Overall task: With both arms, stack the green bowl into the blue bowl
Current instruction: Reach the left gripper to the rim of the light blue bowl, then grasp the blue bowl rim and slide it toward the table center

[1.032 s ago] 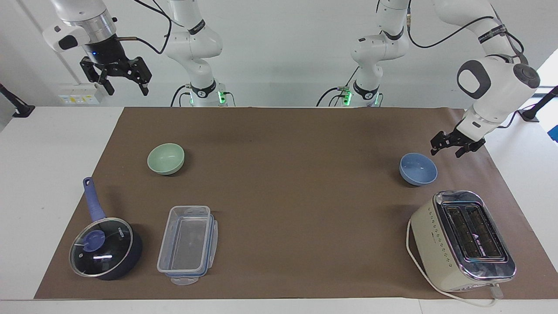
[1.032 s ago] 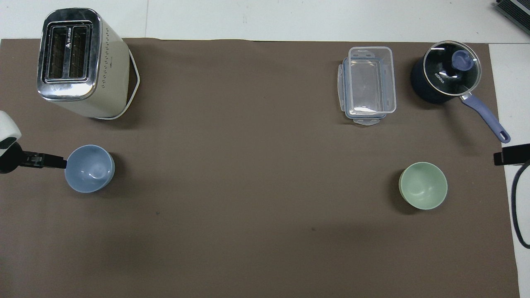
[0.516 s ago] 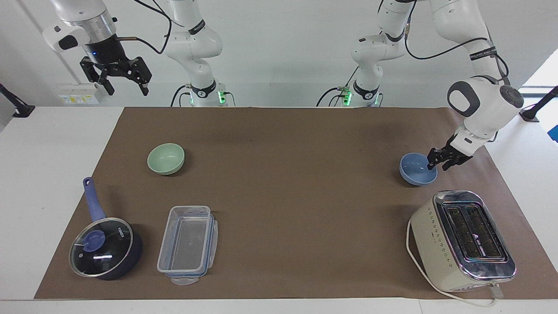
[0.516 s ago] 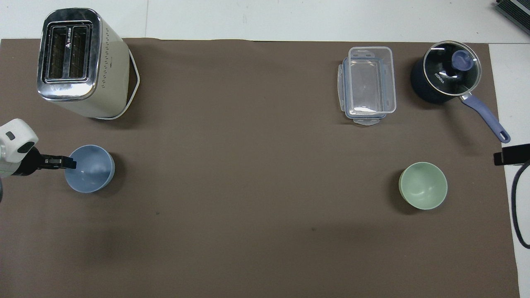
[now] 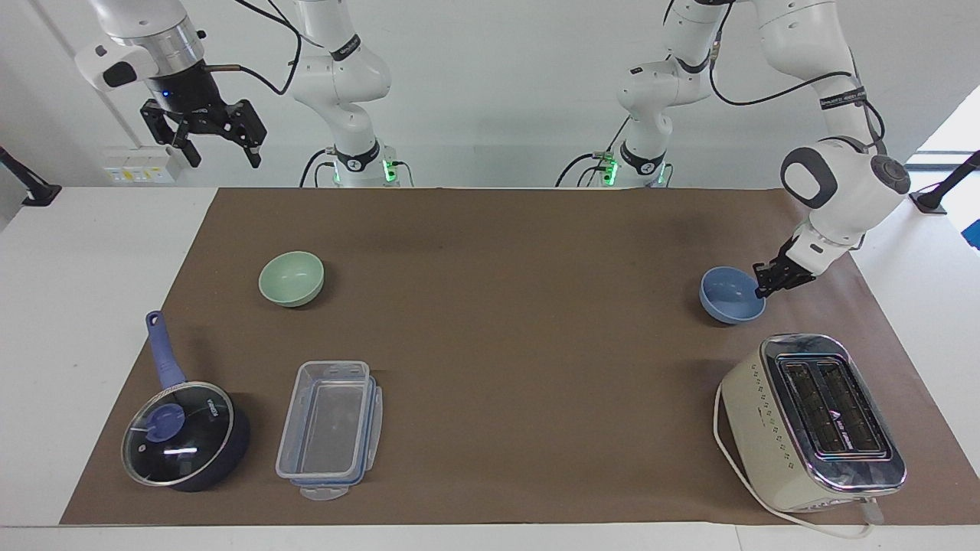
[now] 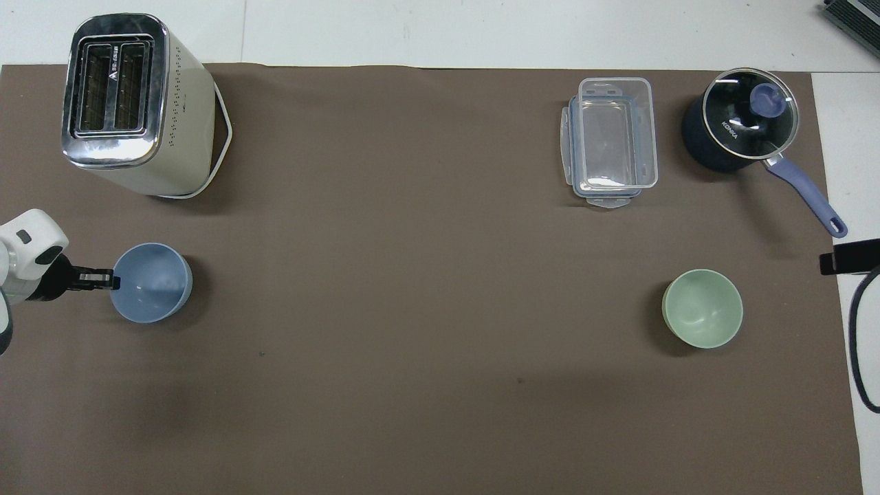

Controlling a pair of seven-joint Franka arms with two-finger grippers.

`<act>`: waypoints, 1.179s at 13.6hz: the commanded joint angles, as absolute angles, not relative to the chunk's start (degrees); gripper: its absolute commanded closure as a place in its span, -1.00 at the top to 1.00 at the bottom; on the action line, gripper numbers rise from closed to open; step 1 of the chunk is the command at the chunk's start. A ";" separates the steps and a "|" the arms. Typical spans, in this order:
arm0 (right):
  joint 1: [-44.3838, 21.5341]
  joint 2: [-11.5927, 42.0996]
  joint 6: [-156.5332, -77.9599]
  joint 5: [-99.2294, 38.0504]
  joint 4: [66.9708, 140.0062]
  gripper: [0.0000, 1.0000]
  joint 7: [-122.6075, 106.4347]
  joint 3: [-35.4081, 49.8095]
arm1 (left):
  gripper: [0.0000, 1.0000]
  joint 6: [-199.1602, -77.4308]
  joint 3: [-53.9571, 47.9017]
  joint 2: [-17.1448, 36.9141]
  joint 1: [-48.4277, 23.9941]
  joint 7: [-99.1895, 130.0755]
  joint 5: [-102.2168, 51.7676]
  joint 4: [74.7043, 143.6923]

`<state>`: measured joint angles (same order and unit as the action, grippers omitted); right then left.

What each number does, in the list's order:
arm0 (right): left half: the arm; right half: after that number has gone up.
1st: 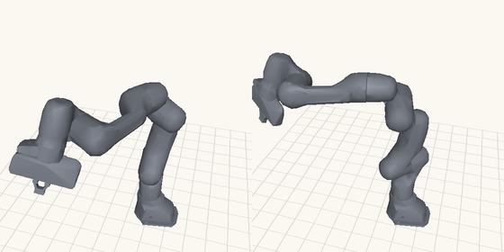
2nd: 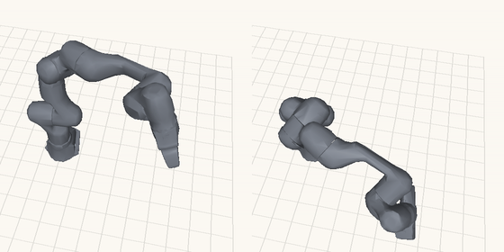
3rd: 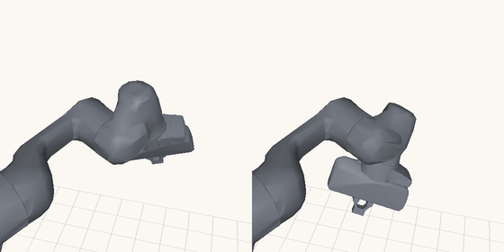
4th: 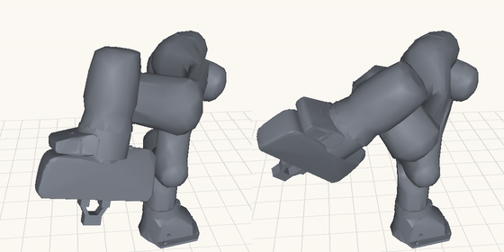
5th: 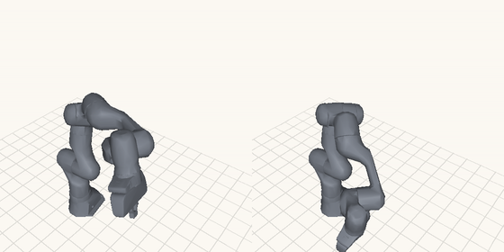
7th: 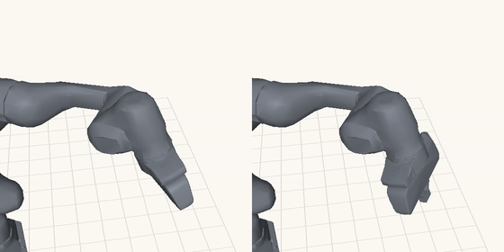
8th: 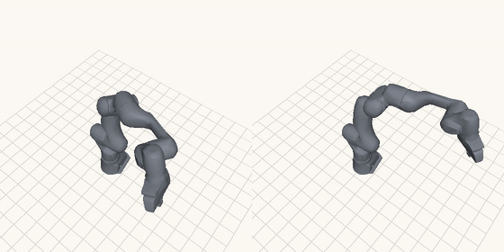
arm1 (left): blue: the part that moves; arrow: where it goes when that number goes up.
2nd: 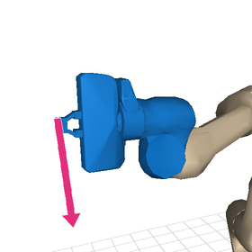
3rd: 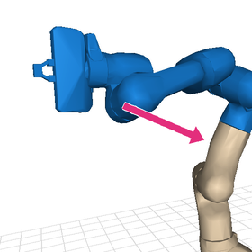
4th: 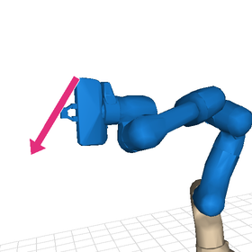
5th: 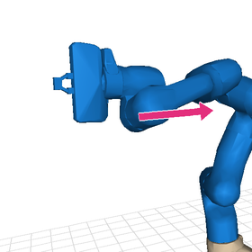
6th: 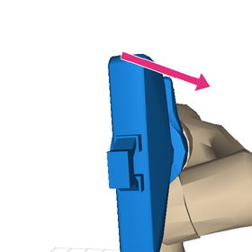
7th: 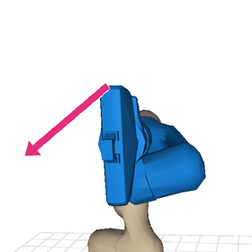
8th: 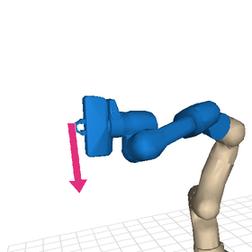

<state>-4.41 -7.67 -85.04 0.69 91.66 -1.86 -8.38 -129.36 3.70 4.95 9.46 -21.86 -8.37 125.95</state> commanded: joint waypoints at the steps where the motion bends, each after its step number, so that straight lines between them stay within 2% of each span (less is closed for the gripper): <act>1: -4.13 -8.35 -84.99 0.18 92.20 1.00 -3.34 -8.26 | -1.00 -130.35 3.25 4.22 10.02 -23.29 -9.67 126.65; 4: -4.13 -8.35 -84.90 0.18 92.20 1.00 -3.34 -8.26 | -1.00 -127.72 2.82 0.98 8.18 -22.50 -9.67 126.56; 7: -4.13 -8.35 -84.90 0.18 92.20 1.00 -3.34 -8.26 | -1.00 -127.00 2.73 -1.84 1.52 -15.07 -9.58 126.65; 13: -4.13 -8.35 -84.90 0.18 92.29 1.00 -3.34 -8.26 | -1.00 -128.75 2.55 -1.32 -13.51 2.88 -9.49 126.74; 16: -3.87 -8.35 -84.90 0.18 92.37 1.00 -3.43 -8.35 | -1.00 -132.96 2.64 0.60 -22.56 11.22 -9.49 127.35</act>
